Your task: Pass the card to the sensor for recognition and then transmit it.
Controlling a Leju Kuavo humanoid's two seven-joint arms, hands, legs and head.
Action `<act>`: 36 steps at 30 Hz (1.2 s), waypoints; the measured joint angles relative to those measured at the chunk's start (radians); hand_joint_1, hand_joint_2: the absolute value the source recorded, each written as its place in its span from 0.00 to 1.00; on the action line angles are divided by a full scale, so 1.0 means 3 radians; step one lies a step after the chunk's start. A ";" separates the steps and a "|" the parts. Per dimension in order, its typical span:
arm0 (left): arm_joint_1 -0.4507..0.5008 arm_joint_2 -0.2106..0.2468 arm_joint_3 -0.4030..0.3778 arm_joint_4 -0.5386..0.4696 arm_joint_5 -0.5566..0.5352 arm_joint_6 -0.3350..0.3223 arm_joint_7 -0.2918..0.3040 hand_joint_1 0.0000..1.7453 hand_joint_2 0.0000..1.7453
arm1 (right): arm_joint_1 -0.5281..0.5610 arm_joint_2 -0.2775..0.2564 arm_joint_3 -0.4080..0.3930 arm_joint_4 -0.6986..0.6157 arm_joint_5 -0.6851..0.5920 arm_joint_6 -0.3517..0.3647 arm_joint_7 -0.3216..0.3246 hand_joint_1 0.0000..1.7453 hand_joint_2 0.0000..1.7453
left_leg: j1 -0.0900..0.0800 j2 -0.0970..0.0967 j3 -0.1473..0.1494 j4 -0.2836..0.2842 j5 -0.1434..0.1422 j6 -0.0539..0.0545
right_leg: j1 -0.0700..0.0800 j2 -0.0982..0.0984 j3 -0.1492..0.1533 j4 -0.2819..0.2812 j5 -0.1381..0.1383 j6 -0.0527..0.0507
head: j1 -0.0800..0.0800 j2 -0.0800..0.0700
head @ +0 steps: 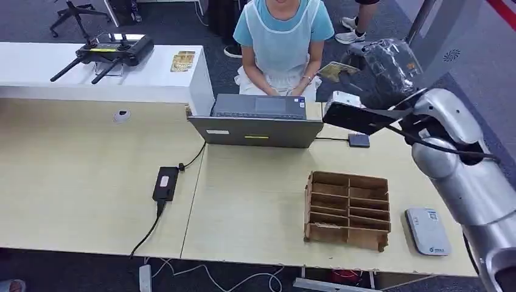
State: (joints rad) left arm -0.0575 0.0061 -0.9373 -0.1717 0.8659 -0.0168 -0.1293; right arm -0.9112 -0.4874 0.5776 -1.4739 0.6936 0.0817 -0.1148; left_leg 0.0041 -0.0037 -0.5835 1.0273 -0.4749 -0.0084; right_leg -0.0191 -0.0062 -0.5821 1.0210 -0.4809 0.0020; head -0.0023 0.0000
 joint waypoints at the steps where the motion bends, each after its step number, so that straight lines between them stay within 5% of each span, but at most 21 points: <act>1: -0.0005 0.0001 -0.0014 0.0000 -0.0019 -0.0003 0.0011 0.00 0.00 | -0.0105 0.0056 0.0062 0.0117 0.0031 0.0022 0.0033 0.94 1.00 | 0.0000 0.0000 0.0000 0.0000 0.0000 0.0000 | 0.0000 0.0000 0.0000 0.0001 0.0001 -0.0001 | -0.0003 0.0000; 14: -0.0067 0.0000 -0.0150 0.0000 -0.0114 -0.0014 0.0113 0.00 0.00 | -0.0788 0.0821 0.0433 0.1461 -0.0244 0.0099 0.0156 0.98 1.00 | 0.0002 -0.0002 0.0000 0.0000 0.0002 -0.0003 | 0.0001 -0.0001 -0.0002 0.0001 0.0002 -0.0003 | -0.0001 0.0001; 33: -0.0072 0.0001 -0.0182 0.0000 -0.0158 -0.0024 0.0160 0.00 0.00 | -0.0961 0.1209 0.0603 0.2399 -0.0102 0.0010 0.0203 0.99 1.00 | 0.0002 -0.0001 0.0000 0.0000 0.0002 -0.0004 | 0.0002 0.0000 -0.0003 0.0001 0.0003 -0.0003 | 0.0001 0.0001; 36: -0.0072 0.0001 -0.0183 0.0000 -0.0158 -0.0024 0.0168 0.00 0.00 | -0.0968 0.1231 0.0623 0.2481 -0.0070 0.0001 0.0203 0.91 1.00 | 0.0002 -0.0001 0.0000 0.0000 0.0002 -0.0004 | 0.0001 0.0000 -0.0003 0.0001 0.0003 -0.0003 | 0.0000 0.0000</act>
State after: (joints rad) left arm -0.0790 0.0065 -0.9922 -0.1717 0.8186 -0.0240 -0.0790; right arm -1.2017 -0.1183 0.7645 -0.7297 0.6725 0.0820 -0.0538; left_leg 0.0046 -0.0040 -0.5834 1.0274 -0.4742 -0.0094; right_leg -0.0187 -0.0063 -0.5831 1.0214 -0.4801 0.0010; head -0.0023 0.0000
